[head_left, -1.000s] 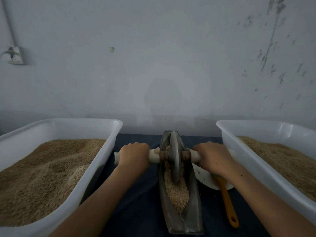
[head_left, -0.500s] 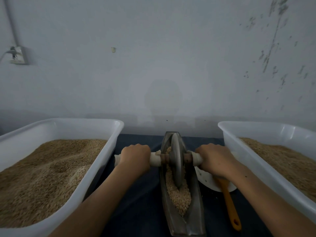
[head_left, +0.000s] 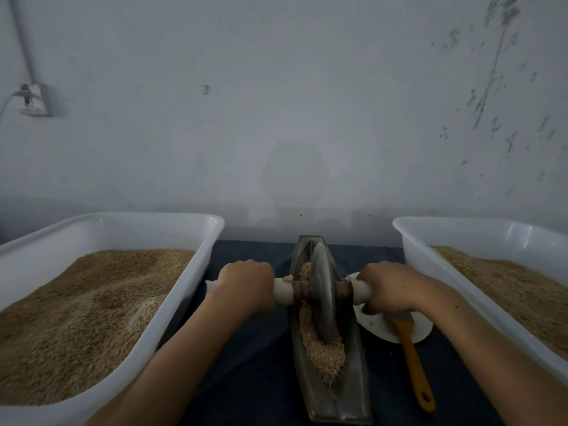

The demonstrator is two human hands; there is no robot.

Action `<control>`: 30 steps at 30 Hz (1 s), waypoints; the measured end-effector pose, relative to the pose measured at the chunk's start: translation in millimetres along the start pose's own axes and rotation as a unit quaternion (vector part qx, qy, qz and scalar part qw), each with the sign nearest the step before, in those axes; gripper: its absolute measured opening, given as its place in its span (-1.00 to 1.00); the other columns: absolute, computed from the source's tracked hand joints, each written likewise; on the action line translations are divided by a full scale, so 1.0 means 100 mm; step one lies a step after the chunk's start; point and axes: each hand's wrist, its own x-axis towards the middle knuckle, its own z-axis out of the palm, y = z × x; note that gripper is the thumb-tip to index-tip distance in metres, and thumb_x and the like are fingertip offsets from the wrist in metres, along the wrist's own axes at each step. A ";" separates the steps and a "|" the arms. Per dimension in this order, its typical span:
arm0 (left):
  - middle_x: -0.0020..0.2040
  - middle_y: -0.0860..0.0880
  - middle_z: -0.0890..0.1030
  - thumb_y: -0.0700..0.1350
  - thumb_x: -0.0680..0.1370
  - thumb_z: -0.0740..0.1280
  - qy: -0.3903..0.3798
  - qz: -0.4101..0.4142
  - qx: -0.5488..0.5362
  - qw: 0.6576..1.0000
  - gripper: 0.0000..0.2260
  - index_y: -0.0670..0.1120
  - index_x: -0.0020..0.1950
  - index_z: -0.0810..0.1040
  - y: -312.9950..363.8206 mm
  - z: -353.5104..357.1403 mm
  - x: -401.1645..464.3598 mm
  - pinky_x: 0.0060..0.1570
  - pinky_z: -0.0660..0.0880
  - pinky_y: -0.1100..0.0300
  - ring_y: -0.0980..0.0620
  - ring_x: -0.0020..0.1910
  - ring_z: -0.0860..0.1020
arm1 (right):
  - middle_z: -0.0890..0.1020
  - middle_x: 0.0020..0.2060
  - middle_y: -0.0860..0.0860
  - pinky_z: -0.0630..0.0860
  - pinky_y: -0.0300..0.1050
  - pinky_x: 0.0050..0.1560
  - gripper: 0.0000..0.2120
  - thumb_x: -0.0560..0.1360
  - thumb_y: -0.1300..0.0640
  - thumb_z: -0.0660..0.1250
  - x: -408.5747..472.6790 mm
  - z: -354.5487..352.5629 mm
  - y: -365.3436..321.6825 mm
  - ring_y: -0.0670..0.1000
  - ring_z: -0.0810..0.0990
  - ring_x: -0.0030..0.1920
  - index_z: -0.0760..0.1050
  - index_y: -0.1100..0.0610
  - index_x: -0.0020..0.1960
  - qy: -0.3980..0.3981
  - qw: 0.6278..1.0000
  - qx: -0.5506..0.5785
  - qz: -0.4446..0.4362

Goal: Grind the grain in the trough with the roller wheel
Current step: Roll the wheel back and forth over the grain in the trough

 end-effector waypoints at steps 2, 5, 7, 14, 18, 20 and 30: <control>-0.16 0.02 0.45 -0.02 0.48 0.36 0.006 -0.005 0.007 1.000 -0.74 -0.08 0.12 0.49 0.01 0.00 0.00 -0.13 0.39 0.18 0.05 -0.17 0.45 | 0.62 -0.06 -0.02 0.51 -0.14 -0.06 -0.77 0.45 0.04 0.40 0.01 0.02 0.01 -0.02 0.59 -0.05 0.53 0.02 0.10 0.002 1.000 0.006 0.003; -0.09 0.00 0.52 -0.05 0.51 0.33 0.038 -0.020 0.015 0.999 -0.78 -0.07 0.11 0.49 0.04 0.02 0.00 -0.14 0.36 0.18 0.05 -0.16 0.46 | 0.62 -0.11 -0.02 0.53 -0.11 -0.08 -0.88 0.48 0.07 0.34 0.05 0.09 0.00 -0.01 0.60 -0.11 0.55 0.02 0.01 0.068 0.998 0.006 0.012; 0.00 -0.02 0.56 -0.07 0.53 0.30 0.068 -0.028 0.016 0.997 -0.80 -0.05 0.14 0.49 0.05 0.04 0.01 -0.14 0.36 0.18 0.02 -0.07 0.52 | 0.62 -0.16 -0.03 0.50 -0.12 -0.15 -0.93 0.50 0.07 0.27 0.08 0.15 -0.01 0.00 0.59 -0.15 0.53 0.01 -0.08 0.133 0.991 0.005 0.022; 0.04 -0.02 0.57 -0.05 0.54 0.30 0.085 -0.025 0.014 0.996 -0.79 -0.05 0.15 0.48 0.05 0.07 0.02 -0.09 0.37 0.16 0.00 0.00 0.55 | 0.61 -0.16 -0.04 0.53 -0.08 -0.10 -0.92 0.51 0.05 0.26 0.08 0.19 0.00 0.00 0.58 -0.15 0.51 0.02 -0.10 0.164 0.986 0.008 0.011; -0.16 0.03 0.47 -0.03 0.50 0.34 0.029 -0.010 0.001 1.000 -0.77 -0.08 0.10 0.50 0.01 0.03 0.01 -0.14 0.39 0.19 0.05 -0.17 0.47 | 0.61 -0.15 -0.02 0.46 -0.14 -0.20 -0.88 0.45 0.04 0.36 0.05 0.07 0.01 -0.01 0.58 -0.14 0.53 0.02 -0.03 0.065 0.998 -0.016 -0.001; -0.18 0.03 0.44 -0.01 0.48 0.37 0.007 -0.002 -0.002 1.000 -0.73 -0.08 0.12 0.49 0.00 0.01 0.00 -0.14 0.39 0.18 0.06 -0.19 0.45 | 0.60 -0.16 -0.03 0.49 -0.13 -0.15 -0.80 0.43 0.03 0.40 0.04 0.03 0.02 -0.01 0.59 -0.13 0.54 0.02 0.04 0.029 1.000 -0.011 0.001; 0.03 -0.01 0.57 -0.05 0.53 0.32 0.090 -0.029 -0.002 0.996 -0.80 -0.03 0.13 0.47 0.05 0.09 0.03 -0.11 0.36 0.17 0.00 0.00 0.54 | 0.61 -0.18 -0.04 0.52 -0.08 -0.13 -0.93 0.51 0.07 0.25 0.11 0.20 0.00 0.01 0.58 -0.16 0.46 0.00 -0.15 0.194 0.981 0.002 0.012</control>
